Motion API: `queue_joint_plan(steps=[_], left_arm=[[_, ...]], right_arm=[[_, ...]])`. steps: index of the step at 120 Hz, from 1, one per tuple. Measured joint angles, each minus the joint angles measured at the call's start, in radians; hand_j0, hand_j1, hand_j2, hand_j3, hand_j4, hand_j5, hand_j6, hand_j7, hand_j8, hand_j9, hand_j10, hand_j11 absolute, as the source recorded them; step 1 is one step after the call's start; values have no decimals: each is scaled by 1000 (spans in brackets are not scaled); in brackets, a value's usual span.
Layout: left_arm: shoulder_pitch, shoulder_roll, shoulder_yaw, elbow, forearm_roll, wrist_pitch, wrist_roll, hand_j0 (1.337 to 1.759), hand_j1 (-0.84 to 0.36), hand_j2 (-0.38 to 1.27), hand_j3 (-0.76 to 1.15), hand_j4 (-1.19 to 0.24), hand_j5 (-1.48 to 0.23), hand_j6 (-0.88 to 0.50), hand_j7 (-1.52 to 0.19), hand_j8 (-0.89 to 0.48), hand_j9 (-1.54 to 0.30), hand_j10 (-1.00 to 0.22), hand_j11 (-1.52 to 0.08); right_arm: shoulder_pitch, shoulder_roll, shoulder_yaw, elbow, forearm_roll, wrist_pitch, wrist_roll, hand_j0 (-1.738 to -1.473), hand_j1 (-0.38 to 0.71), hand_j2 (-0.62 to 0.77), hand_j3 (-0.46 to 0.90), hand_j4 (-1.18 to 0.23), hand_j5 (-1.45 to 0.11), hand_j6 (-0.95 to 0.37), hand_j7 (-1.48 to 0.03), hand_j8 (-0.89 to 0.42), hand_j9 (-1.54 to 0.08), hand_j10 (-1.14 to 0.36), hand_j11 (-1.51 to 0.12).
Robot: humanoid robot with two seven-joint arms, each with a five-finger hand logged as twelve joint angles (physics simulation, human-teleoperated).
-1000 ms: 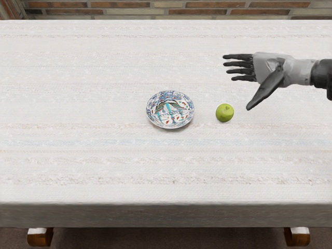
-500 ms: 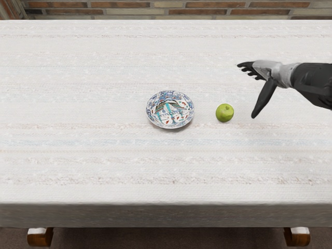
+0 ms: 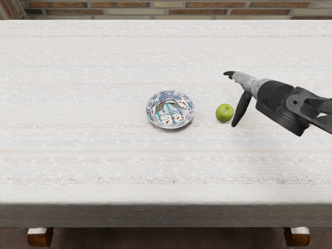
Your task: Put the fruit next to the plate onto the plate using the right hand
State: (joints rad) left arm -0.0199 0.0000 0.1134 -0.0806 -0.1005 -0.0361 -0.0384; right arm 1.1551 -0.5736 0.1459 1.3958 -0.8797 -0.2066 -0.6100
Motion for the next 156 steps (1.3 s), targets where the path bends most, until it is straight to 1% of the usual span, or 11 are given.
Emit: queue_joint_plan(steps=[19, 34, 67, 90, 107, 132, 156], left_arm=[[0, 0, 0, 0, 0, 0, 0, 1658, 74, 46, 0, -230, -299, -231, -299, -230, -299, -230, -299], [0, 0, 0, 0, 0, 0, 0, 1658, 73, 46, 0, -230, -299, -231, -299, -230, -299, -230, -299], [0, 0, 0, 0, 0, 0, 0, 1658, 73, 46, 0, -230, -299, -231, -299, -230, -299, -230, -299], [0, 0, 0, 1, 0, 0, 0, 1658, 73, 46, 0, -230, -299, -231, -299, -230, -299, -230, -299], [0, 0, 0, 0, 0, 0, 0, 1658, 73, 46, 0, -230, -299, -231, -299, -230, -299, -230, -299], [0, 0, 0, 0, 0, 0, 0, 1658, 73, 46, 0, -230, -299, -231, -299, -230, -299, -230, -299], [0, 0, 0, 0, 0, 0, 0, 1658, 73, 46, 0, -230, -299, -231, -299, -230, -299, -230, -299]], right_arm=[[2, 49, -58, 4, -8, -49, -1, -1658, -306, -6, 0, -40, -49, -42, -49, -41, -49, -40, -49], [2, 69, -93, 1, -11, -83, -1, -1658, -296, -7, 0, -48, -60, -50, -59, -49, -59, -48, -59], [-3, 90, -126, -36, -7, -129, -1, -1658, -150, -31, 0, -169, -217, -171, -217, -170, -217, -169, -217], [-8, 100, -129, -57, -1, -168, -1, -1658, -87, -42, 0, -222, -286, -223, -285, -222, -286, -222, -286], [-16, 118, -130, -78, -3, -186, -1, -1658, -16, -54, 0, -280, -362, -282, -362, -281, -362, -280, -362], [-40, 135, -146, -114, -12, -213, -1, -1658, 30, -61, 0, -319, -412, -320, -412, -319, -412, -319, -412], [-40, 167, -166, -139, -13, -226, -1, -1658, 73, -68, 0, -355, -459, -356, -459, -355, -459, -355, -459]])
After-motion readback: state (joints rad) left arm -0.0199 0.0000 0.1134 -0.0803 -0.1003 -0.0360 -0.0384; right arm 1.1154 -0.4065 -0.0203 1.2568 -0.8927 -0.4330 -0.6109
